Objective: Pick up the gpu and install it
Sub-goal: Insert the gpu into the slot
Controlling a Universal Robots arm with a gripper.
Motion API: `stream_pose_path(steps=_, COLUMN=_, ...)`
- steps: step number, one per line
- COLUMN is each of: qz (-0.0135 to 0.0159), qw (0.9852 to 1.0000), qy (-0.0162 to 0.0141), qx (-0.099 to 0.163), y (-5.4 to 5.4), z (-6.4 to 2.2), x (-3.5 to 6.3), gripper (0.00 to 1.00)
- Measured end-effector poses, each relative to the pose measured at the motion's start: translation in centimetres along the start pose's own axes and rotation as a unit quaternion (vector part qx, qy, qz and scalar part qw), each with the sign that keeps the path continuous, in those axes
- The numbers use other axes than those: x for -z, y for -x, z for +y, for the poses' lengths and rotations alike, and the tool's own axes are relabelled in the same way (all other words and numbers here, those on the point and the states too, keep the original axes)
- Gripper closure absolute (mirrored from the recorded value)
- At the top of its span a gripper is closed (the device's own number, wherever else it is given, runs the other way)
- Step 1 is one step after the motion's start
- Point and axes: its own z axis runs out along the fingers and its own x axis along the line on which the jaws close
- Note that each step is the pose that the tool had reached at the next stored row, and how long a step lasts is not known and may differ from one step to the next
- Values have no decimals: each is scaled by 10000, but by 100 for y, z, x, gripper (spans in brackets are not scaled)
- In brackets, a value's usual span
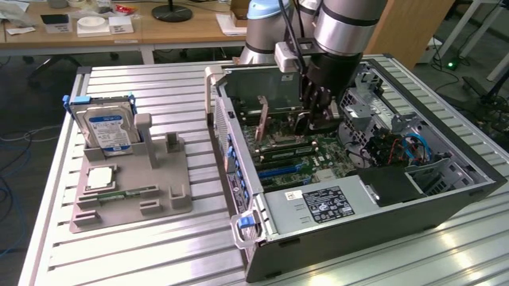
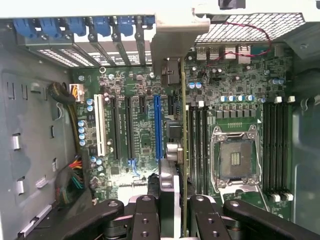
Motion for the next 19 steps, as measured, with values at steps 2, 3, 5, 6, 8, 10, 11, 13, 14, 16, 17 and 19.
stream_pose_path(steps=2, qz=4, qw=10000, qy=13, qx=1, y=-3, z=9, x=-30, gripper=72)
stream_pose_path(steps=3, qz=5, qw=10000, qy=19, qx=2, y=-4, z=11, x=-48, gripper=72)
stream_pose_path(steps=5, qz=5, qw=10000, qy=28, qx=9, y=-6, z=12, x=-84, gripper=72)
stream_pose_path(steps=6, qz=5, qw=10000, qy=33, qx=15, y=-6, z=12, x=-102, gripper=72)
stream_pose_path(steps=8, qz=5, qw=10000, qy=39, qx=28, y=-8, z=13, x=-137, gripper=72)
stream_pose_path(steps=10, qz=6, qw=10000, qy=41, qx=35, y=-10, z=13, x=-170, gripper=72)
stream_pose_path(steps=11, qz=8, qw=10000, qy=42, qx=39, y=-11, z=13, x=-184, gripper=72)
stream_pose_path(steps=13, qz=9, qw=10000, qy=44, qx=46, y=-11, z=13, x=-194, gripper=72)
stream_pose_path(steps=14, qz=10, qw=10000, qy=44, qx=47, y=-11, z=13, x=-193, gripper=72)
stream_pose_path(steps=16, qz=9, qw=10000, qy=45, qx=48, y=-12, z=13, x=-194, gripper=72)
stream_pose_path(steps=17, qz=9, qw=10000, qy=44, qx=48, y=-11, z=13, x=-195, gripper=72)
stream_pose_path(steps=19, qz=8, qw=10000, qy=44, qx=48, y=-11, z=13, x=-195, gripper=72)
